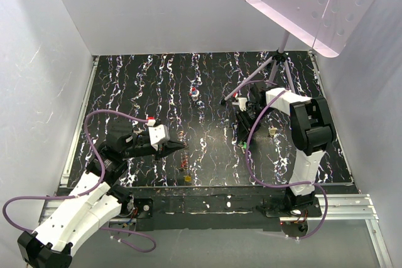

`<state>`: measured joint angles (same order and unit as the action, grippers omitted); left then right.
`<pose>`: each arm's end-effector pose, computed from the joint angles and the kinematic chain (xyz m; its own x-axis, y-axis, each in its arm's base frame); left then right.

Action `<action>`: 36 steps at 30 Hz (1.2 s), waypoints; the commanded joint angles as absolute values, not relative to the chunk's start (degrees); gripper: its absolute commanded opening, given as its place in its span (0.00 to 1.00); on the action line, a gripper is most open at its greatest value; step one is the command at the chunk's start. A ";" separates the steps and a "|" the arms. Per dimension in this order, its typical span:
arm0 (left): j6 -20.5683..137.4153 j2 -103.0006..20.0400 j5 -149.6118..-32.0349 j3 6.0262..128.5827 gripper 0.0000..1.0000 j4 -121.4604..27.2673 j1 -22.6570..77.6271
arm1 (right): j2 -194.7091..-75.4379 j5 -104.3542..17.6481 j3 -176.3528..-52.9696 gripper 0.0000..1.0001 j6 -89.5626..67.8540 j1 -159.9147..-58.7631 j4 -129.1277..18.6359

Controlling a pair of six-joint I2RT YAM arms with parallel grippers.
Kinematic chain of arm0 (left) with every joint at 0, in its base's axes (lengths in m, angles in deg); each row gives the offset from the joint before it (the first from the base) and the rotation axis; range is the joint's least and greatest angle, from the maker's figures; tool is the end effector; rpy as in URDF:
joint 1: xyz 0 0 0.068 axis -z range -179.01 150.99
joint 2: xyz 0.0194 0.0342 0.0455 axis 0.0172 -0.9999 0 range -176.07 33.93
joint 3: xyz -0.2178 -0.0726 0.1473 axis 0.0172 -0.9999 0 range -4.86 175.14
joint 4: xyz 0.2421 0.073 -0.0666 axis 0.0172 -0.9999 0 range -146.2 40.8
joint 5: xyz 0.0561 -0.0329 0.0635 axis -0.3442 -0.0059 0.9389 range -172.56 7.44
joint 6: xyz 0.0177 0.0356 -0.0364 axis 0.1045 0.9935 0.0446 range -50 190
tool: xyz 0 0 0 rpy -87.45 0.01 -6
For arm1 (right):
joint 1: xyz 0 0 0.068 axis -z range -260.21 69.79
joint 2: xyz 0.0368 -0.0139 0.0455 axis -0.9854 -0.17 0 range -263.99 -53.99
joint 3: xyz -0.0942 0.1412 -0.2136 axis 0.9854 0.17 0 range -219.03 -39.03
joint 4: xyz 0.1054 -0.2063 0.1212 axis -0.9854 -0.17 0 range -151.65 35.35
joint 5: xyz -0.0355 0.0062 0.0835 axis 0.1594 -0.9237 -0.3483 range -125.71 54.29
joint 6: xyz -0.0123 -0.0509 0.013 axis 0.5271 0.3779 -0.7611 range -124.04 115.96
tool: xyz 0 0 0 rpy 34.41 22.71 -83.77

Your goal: Put the keys on the keyring

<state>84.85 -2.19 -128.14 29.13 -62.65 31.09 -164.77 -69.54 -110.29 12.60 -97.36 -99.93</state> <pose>0.1162 -0.0968 0.2934 0.0178 0.1967 -0.9803 0.9742 0.2174 0.0614 0.3287 0.1221 0.1475 -0.8277 -0.5044 -0.2457 -0.5535 0.6622 0.5051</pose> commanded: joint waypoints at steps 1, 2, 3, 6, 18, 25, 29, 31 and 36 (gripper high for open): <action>85.30 -2.02 -129.32 29.76 0.00 -61.07 30.69 | -165.26 -70.87 -112.33 0.30 12.48 -98.14 -101.41; 85.21 -1.85 -129.49 29.76 0.00 -61.07 30.69 | -165.44 -70.87 -112.33 0.30 12.48 -98.14 -101.50; 85.12 -1.85 -129.58 29.85 0.00 -61.07 30.69 | -165.35 -70.87 -112.33 0.30 12.48 -98.32 -101.32; 85.21 -2.02 -129.67 29.77 0.00 -61.07 30.69 | -165.61 -70.69 -112.41 0.29 12.48 -98.49 -101.50; 85.21 -1.93 -129.94 29.85 0.00 -61.07 30.52 | -166.14 -69.46 -112.24 0.25 12.13 -98.76 -101.06; 85.12 -2.11 -129.94 29.85 0.00 -61.07 30.52 | -166.58 -69.11 -112.42 0.25 11.96 -98.93 -101.14; 85.12 -2.11 -130.02 29.94 0.00 -61.07 30.43 | -166.58 -68.85 -112.42 0.25 11.96 -98.93 -101.06; 85.21 -2.11 -130.02 29.94 0.00 -61.07 30.43 | -166.58 -68.85 -112.42 0.25 11.87 -98.93 -101.14; 85.12 -2.11 -130.02 29.94 0.00 -61.15 30.43 | -166.58 -68.58 -112.42 0.19 11.87 -99.02 -101.14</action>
